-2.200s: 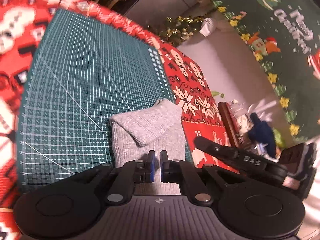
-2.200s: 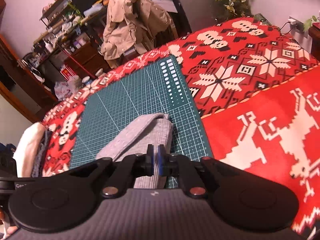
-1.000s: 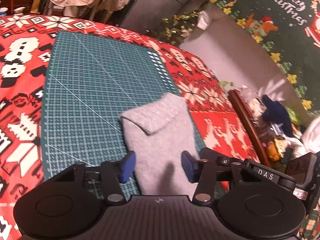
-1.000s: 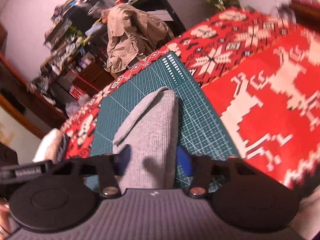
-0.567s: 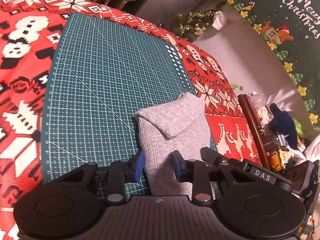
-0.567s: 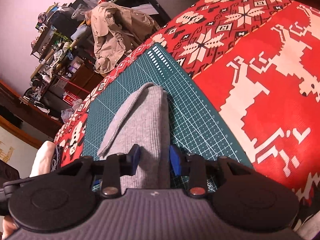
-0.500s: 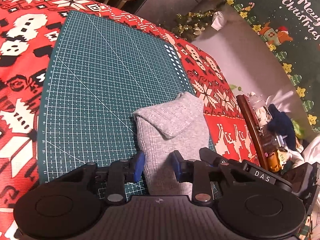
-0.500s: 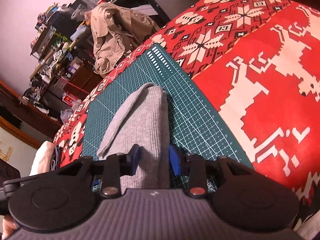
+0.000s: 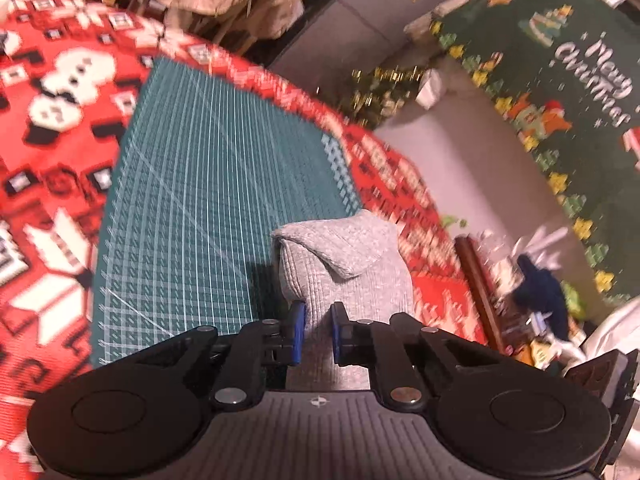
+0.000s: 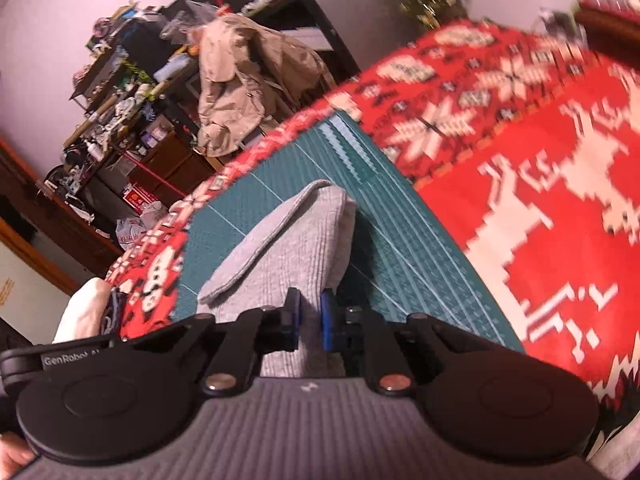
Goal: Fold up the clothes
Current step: 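Lift the folded grey shirt with both grippers and carry it off the mat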
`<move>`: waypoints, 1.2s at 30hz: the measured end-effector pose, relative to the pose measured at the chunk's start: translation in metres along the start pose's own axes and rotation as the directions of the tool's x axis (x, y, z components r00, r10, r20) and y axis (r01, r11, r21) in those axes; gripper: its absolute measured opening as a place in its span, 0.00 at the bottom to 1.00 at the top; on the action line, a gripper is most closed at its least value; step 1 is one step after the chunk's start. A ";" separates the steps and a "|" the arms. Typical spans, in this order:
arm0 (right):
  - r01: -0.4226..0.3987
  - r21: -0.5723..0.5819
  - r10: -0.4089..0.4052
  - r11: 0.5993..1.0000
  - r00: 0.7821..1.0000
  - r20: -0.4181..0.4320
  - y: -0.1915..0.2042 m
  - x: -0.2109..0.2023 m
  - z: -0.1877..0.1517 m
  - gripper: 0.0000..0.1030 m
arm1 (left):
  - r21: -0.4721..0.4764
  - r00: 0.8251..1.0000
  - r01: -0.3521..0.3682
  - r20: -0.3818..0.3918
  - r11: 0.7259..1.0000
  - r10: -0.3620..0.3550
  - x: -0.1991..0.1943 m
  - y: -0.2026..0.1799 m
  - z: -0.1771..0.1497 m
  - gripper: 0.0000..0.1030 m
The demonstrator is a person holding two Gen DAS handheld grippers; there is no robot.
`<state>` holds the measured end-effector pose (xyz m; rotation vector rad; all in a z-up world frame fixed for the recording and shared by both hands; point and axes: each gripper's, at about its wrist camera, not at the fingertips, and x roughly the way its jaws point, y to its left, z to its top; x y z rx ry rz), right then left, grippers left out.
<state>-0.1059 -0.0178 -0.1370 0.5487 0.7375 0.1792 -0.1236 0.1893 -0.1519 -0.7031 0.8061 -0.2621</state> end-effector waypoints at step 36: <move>-0.378 -0.087 0.349 0.922 0.906 -0.238 0.364 0.138 -0.038 0.11 | -0.087 0.901 -0.350 0.242 0.933 0.361 -0.220 0.194 0.162 0.12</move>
